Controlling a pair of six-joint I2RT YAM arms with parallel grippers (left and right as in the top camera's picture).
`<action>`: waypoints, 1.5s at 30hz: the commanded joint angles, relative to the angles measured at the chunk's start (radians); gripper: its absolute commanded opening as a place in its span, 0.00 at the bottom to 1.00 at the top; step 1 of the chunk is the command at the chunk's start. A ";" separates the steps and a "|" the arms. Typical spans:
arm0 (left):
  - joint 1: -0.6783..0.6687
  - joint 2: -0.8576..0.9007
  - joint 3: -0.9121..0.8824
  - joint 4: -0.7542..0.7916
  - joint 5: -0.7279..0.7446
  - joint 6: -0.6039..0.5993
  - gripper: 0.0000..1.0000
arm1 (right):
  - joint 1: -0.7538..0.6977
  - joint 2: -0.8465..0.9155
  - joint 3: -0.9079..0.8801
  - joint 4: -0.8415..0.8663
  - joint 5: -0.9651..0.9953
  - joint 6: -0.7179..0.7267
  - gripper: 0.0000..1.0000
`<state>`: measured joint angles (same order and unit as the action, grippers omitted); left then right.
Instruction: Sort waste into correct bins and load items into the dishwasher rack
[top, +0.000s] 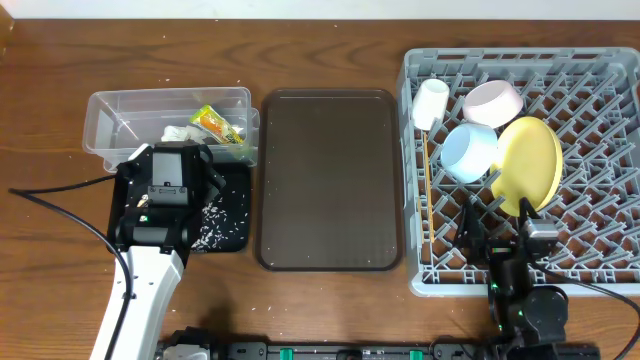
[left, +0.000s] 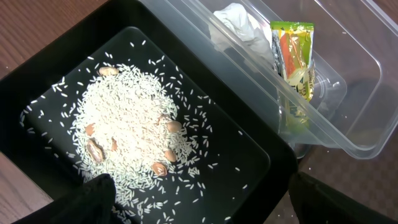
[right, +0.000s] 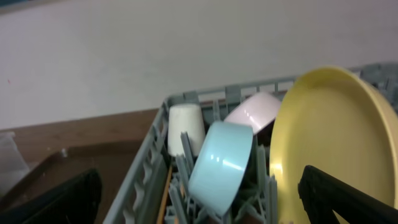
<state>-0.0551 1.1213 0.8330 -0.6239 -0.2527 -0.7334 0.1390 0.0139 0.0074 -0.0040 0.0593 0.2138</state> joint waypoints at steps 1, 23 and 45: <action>0.004 0.003 0.026 -0.001 -0.002 -0.005 0.92 | -0.016 -0.009 -0.002 -0.043 -0.008 0.018 0.99; 0.004 0.003 0.026 -0.001 -0.002 -0.005 0.92 | -0.022 -0.009 -0.002 -0.068 -0.031 0.018 0.99; 0.004 0.003 0.026 -0.001 -0.002 -0.005 0.92 | -0.022 -0.009 -0.002 -0.068 -0.030 0.018 0.99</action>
<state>-0.0551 1.1213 0.8330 -0.6239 -0.2527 -0.7334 0.1387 0.0120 0.0071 -0.0669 0.0364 0.2199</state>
